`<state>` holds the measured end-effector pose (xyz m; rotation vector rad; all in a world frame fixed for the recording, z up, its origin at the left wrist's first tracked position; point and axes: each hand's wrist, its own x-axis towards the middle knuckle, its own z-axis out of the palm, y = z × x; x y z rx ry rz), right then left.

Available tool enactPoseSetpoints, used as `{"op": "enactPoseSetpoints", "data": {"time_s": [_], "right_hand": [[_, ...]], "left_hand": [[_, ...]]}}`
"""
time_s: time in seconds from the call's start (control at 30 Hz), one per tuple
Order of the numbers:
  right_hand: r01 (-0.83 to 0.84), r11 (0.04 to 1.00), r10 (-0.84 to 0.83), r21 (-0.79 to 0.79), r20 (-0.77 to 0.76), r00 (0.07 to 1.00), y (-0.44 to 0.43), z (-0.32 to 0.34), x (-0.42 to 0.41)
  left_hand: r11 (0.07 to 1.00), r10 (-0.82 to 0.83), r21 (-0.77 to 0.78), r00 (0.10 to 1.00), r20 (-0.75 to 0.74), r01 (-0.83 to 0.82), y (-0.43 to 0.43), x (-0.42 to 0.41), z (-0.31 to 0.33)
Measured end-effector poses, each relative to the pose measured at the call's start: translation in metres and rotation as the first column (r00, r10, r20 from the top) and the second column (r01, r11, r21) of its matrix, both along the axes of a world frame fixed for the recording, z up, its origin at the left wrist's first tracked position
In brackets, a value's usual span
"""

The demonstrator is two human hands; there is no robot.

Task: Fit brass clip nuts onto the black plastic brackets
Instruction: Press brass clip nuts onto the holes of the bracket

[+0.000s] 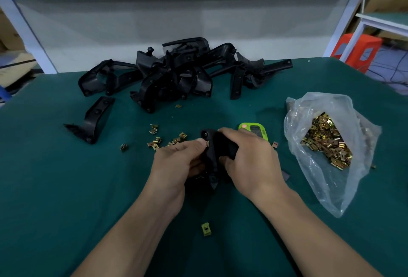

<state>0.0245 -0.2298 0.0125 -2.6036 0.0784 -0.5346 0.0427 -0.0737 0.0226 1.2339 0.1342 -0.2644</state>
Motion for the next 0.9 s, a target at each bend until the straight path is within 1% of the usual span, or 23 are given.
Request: {"op": "enactPoseSetpoints", "data": {"time_s": [0.13, 0.2, 0.23, 0.27, 0.3, 0.37, 0.43, 0.5, 0.57, 0.63, 0.67, 0.73, 0.8, 0.83, 0.9], "right_hand": [[0.009, 1.000, -0.009, -0.011, 0.014, 1.000, 0.000, 0.000, -0.001], [0.009, 1.000, -0.009, -0.004, 0.022, 1.000, 0.001, 0.000, -0.002], [0.009, 1.000, -0.009, -0.007, 0.023, 1.000, 0.002, 0.000, -0.001], [0.010, 1.000, -0.010, -0.011, 0.021, 1.000, 0.002, 0.001, -0.001], [0.010, 1.000, -0.010, -0.013, 0.019, 1.000, 0.002, 0.001, 0.000], [0.013, 1.000, -0.013, -0.006, 0.017, 1.000, 0.003, 0.002, -0.001], [0.012, 1.000, -0.012, 0.001, 0.011, 1.000, 0.003, 0.003, -0.002], [-0.004, 1.000, 0.004, 0.007, 0.015, 1.000, 0.003, 0.004, -0.002], [-0.026, 0.999, 0.025, 0.031, 0.037, 0.999, 0.004, 0.005, -0.004], [-0.026, 0.999, 0.023, 0.045, 0.063, 0.998, 0.005, 0.007, -0.006], [0.004, 0.998, -0.009, 0.062, 0.082, 0.997, 0.004, 0.008, -0.005], [0.126, 0.983, -0.142, 0.131, 0.123, 0.982, 0.000, 0.009, -0.003], [0.249, 0.953, -0.271, 0.169, 0.115, 0.956, -0.009, 0.011, 0.001], [0.279, 0.948, -0.295, 0.154, 0.092, 0.951, -0.014, 0.010, 0.003], [0.280, 0.955, -0.285, 0.095, 0.032, 0.958, -0.021, 0.010, 0.001]], "left_hand": [[0.997, 0.033, 0.065, 0.997, 0.069, -0.037, -0.005, -0.005, 0.001], [0.992, 0.012, 0.119, 0.991, 0.132, -0.028, -0.006, -0.008, 0.000], [0.984, -0.018, 0.176, 0.986, 0.166, -0.012, -0.007, -0.009, -0.001], [0.964, -0.040, 0.266, 0.978, 0.206, -0.017, -0.009, -0.011, -0.002], [0.923, -0.048, 0.380, 0.964, 0.260, -0.056, -0.011, -0.012, -0.004], [0.788, -0.067, 0.585, 0.918, 0.391, -0.192, -0.014, -0.011, -0.007], [0.673, -0.104, 0.674, 0.863, 0.494, -0.304, -0.015, -0.012, -0.007], [0.631, -0.126, 0.681, 0.817, 0.563, -0.372, -0.016, -0.014, -0.006], [0.634, -0.120, 0.655, 0.784, 0.609, -0.411, -0.016, -0.015, -0.006], [0.642, -0.125, 0.649, 0.779, 0.615, -0.409, -0.014, -0.016, -0.007], [0.659, -0.130, 0.641, 0.780, 0.612, -0.393, -0.013, -0.015, -0.008], [0.710, -0.113, 0.599, 0.780, 0.615, -0.370, -0.010, -0.016, -0.008], [0.732, -0.080, 0.571, 0.785, 0.614, -0.372, -0.006, -0.017, -0.006], [0.731, -0.071, 0.572, 0.792, 0.606, -0.372, -0.005, -0.016, -0.005], [0.713, -0.048, 0.588, 0.811, 0.584, -0.382, -0.002, -0.012, -0.004]]}}
